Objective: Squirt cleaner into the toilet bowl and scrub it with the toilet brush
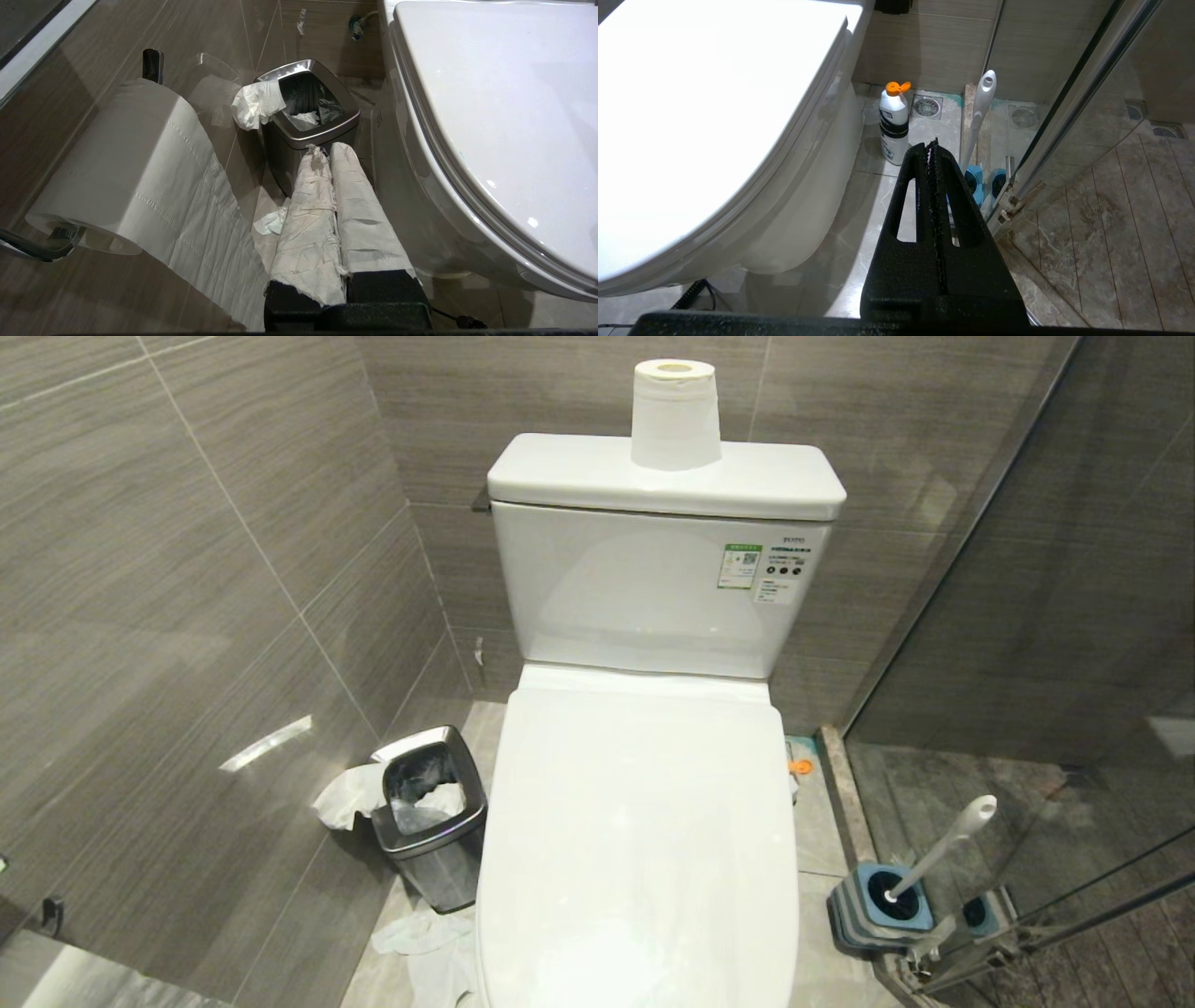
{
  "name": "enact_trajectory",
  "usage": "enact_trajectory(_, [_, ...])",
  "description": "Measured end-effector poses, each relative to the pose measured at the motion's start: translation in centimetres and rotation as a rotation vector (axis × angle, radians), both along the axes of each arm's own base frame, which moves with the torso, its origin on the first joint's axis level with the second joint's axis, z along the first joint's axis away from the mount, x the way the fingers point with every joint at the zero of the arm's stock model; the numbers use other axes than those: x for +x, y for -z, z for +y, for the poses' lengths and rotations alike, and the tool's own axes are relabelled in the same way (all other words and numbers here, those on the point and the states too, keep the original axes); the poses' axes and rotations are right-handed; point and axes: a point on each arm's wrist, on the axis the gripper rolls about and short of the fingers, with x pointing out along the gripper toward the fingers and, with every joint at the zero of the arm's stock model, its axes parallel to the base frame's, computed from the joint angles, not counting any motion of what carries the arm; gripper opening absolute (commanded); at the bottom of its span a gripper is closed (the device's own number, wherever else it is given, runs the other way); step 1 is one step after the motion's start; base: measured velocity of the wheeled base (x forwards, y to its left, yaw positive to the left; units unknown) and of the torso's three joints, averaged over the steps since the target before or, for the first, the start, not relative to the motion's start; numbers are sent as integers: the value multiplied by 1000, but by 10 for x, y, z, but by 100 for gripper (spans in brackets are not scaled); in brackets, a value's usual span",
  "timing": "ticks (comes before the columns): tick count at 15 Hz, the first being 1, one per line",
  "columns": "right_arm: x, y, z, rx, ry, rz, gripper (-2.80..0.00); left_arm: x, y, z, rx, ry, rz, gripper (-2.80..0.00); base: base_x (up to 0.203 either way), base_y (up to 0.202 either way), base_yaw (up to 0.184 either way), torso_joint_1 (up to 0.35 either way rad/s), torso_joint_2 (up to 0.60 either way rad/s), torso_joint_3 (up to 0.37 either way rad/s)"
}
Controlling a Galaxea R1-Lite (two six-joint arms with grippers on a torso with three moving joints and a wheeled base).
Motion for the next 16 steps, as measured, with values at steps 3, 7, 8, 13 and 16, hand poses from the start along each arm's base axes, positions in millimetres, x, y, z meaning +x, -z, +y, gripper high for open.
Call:
enact_trajectory(3, [0, 0, 0, 0, 0, 0, -280, 0, 0, 0, 0, 0, 0, -280, 0, 0, 0, 0, 0, 0])
enact_trajectory(7, [0, 0, 0, 0, 0, 0, -280, 0, 0, 0, 0, 0, 0, -280, 0, 0, 0, 0, 0, 0])
enact_trajectory(8, [0, 0, 0, 0, 0, 0, -280, 0, 0, 0, 0, 0, 0, -280, 0, 0, 0, 0, 0, 0])
enact_trajectory(13, [0, 0, 0, 0, 0, 0, -280, 0, 0, 0, 1, 0, 0, -280, 0, 0, 0, 0, 0, 0])
enact_trajectory(16, [0, 0, 0, 0, 0, 0, -280, 0, 0, 0, 1, 0, 0, -280, 0, 0, 0, 0, 0, 0])
